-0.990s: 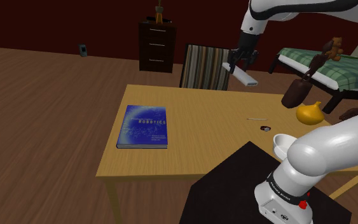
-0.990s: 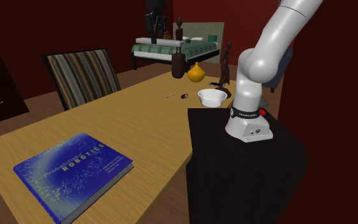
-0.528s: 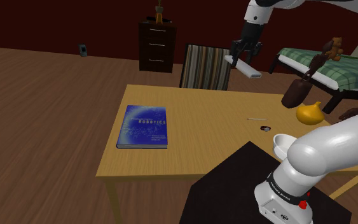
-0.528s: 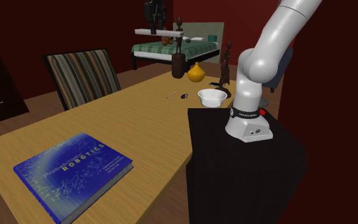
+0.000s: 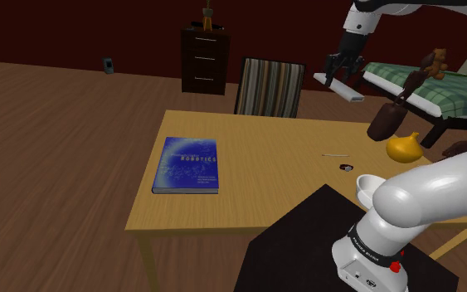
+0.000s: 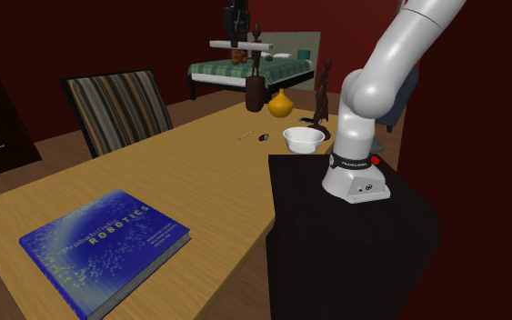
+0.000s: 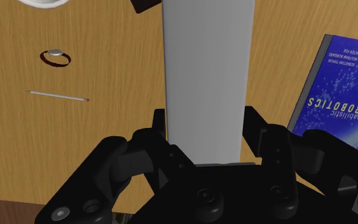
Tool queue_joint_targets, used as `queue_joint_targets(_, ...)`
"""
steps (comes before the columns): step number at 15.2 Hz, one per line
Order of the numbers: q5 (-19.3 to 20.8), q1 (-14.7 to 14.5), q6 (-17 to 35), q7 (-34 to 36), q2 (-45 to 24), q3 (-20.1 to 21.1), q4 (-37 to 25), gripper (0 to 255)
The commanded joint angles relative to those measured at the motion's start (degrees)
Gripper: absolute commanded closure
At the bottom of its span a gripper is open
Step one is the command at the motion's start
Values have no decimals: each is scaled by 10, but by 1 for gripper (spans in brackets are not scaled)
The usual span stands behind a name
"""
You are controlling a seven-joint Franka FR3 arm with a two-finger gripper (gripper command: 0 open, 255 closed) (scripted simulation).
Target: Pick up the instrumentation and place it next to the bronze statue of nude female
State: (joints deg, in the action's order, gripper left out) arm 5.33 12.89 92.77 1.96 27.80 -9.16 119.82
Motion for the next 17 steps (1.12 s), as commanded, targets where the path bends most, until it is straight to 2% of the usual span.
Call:
queue_joint_targets(1, 9, 9, -4, -28, 1, -20, -5, 255)
queue_joint_targets(10, 43, 46, 1, -158, -31, -120, -45, 255)
queue_joint_targets(17, 44, 66, 7, -267, -94, -204, -110, 255)
